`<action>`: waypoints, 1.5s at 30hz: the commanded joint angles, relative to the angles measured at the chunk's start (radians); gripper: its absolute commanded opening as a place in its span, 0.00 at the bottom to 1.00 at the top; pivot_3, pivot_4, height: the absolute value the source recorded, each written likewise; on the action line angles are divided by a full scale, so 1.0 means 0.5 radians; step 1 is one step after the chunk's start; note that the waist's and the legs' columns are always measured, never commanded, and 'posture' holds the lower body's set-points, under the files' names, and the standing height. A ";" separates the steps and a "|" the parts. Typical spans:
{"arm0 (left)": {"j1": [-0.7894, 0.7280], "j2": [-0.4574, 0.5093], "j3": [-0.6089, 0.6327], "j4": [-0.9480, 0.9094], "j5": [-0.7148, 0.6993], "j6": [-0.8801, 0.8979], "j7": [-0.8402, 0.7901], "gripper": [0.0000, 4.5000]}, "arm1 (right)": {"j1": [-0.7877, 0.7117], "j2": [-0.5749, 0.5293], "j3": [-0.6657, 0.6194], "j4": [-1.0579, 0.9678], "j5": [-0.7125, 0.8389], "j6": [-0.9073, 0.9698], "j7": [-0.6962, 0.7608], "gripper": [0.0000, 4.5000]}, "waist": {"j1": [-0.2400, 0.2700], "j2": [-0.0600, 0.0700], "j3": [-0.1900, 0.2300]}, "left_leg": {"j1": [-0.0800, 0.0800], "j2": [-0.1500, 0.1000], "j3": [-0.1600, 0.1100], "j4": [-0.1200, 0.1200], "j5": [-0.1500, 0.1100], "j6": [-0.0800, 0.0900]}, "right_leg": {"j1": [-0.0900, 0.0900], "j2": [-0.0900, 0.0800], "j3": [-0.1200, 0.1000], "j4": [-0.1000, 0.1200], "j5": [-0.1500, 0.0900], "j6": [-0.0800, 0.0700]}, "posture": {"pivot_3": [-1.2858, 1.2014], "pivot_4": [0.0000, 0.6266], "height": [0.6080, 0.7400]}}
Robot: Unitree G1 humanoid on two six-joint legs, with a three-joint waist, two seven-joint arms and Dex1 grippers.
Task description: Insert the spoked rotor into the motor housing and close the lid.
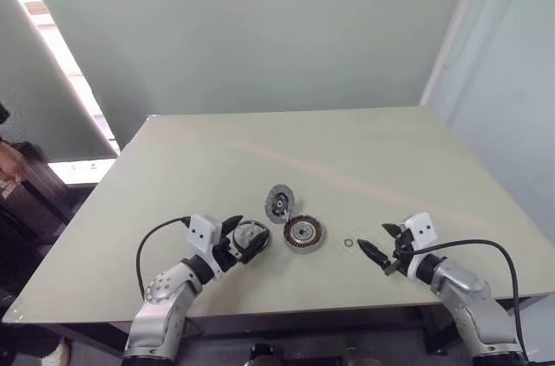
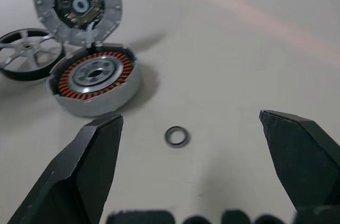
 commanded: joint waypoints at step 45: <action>0.041 0.100 -0.228 -0.219 0.009 0.178 -0.174 0.99 | -0.274 0.119 0.214 0.265 -0.159 0.068 -0.125 1.00 | -0.007 -0.001 0.001 | -0.001 0.002 0.002 -0.003 0.000 0.000 | -0.003 0.000 0.000 -0.001 0.000 0.000 | 0.52 0.00 1.00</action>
